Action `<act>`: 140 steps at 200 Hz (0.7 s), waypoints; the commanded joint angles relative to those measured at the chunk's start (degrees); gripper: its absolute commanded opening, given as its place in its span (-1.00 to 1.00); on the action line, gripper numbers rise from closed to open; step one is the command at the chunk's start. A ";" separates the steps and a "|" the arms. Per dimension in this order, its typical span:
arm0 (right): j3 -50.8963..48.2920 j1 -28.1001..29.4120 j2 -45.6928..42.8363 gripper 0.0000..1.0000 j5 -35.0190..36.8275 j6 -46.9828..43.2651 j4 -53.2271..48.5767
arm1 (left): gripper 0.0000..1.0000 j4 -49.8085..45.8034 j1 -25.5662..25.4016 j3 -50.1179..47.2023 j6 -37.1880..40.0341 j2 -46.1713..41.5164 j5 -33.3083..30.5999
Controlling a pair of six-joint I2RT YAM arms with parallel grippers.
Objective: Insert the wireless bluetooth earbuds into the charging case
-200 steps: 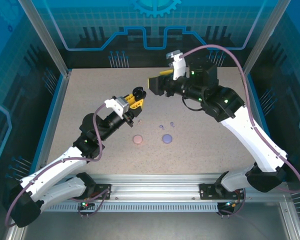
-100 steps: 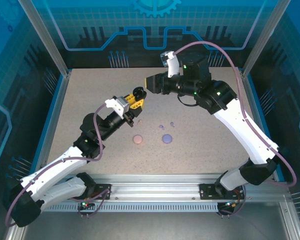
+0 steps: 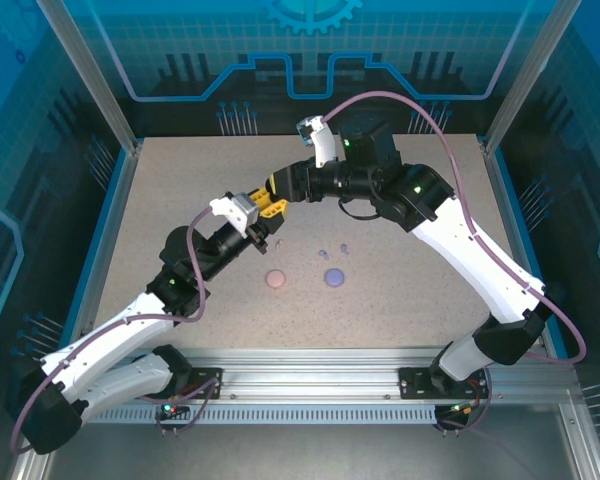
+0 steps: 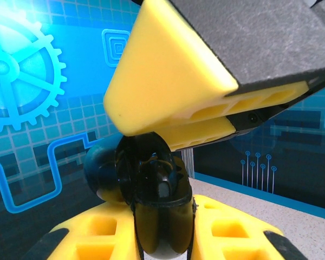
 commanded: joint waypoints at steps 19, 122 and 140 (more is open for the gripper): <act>0.12 1.49 -2.28 -0.06 -0.64 1.23 -1.15 | -1.00 1.64 0.22 1.92 0.50 -0.60 0.55; -3.01 2.43 -5.15 -0.08 -0.89 2.53 -0.43 | -1.00 1.56 0.21 2.13 0.50 -0.42 0.54; -2.99 2.50 -5.32 -0.08 -0.63 2.41 -0.36 | -1.00 1.61 0.22 2.07 0.58 -0.43 0.55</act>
